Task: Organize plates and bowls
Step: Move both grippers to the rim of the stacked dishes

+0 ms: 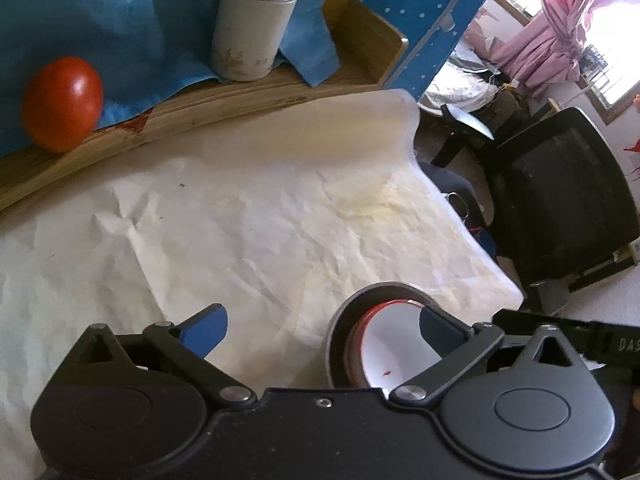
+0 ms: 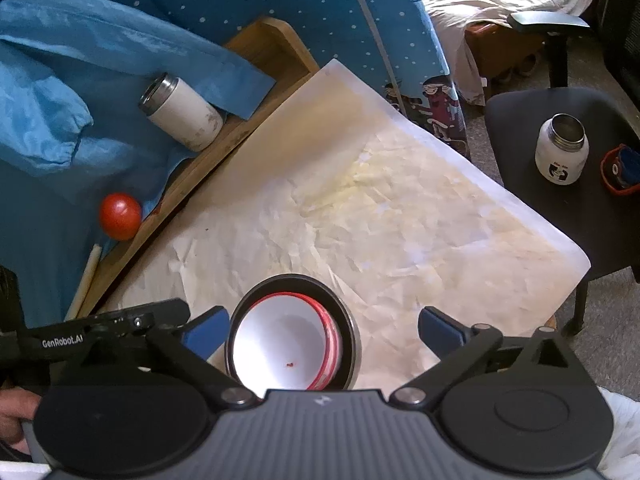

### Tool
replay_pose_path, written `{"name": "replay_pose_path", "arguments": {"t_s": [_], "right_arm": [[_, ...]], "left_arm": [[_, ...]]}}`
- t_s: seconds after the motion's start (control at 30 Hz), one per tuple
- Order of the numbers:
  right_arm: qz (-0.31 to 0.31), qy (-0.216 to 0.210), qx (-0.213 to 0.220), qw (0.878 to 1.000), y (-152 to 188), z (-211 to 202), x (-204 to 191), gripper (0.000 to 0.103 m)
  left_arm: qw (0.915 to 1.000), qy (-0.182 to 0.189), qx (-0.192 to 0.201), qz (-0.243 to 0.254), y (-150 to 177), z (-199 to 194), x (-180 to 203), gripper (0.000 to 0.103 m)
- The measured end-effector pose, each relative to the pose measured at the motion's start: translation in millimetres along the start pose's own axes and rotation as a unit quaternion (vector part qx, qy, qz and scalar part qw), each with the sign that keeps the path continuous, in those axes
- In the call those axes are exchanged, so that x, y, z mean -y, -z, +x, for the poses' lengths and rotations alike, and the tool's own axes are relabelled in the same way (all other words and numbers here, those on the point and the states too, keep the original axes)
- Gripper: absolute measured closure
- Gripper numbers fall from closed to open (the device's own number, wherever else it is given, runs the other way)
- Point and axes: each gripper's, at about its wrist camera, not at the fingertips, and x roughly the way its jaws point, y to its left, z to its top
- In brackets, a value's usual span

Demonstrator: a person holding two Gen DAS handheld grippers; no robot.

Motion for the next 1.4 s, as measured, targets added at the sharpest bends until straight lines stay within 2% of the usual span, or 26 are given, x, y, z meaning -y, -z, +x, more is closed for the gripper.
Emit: {"name": "replay_pose_path", "arguments": {"t_s": [0.3, 0.53, 0.97, 1.4], "right_arm": [[0.005, 0.027, -0.018, 0.999, 4, 8, 11, 0.000], [-0.016, 0.085, -0.042, 0.995, 9, 19, 15, 0.000], [-0.034, 0.115, -0.071, 0.990, 13, 33, 20, 0.000], [-0.051, 0.116, -0.087, 0.988, 10, 44, 23, 0.000]], "left_arm": [[0.9991, -0.035, -0.022, 0.004, 9, 8, -13, 0.001], [0.9974, -0.058, -0.041, 0.014, 17, 20, -17, 0.001], [0.9954, -0.071, -0.062, 0.020, 22, 35, -15, 0.001], [0.9934, -0.077, -0.078, 0.036, 23, 50, -10, 0.001]]}}
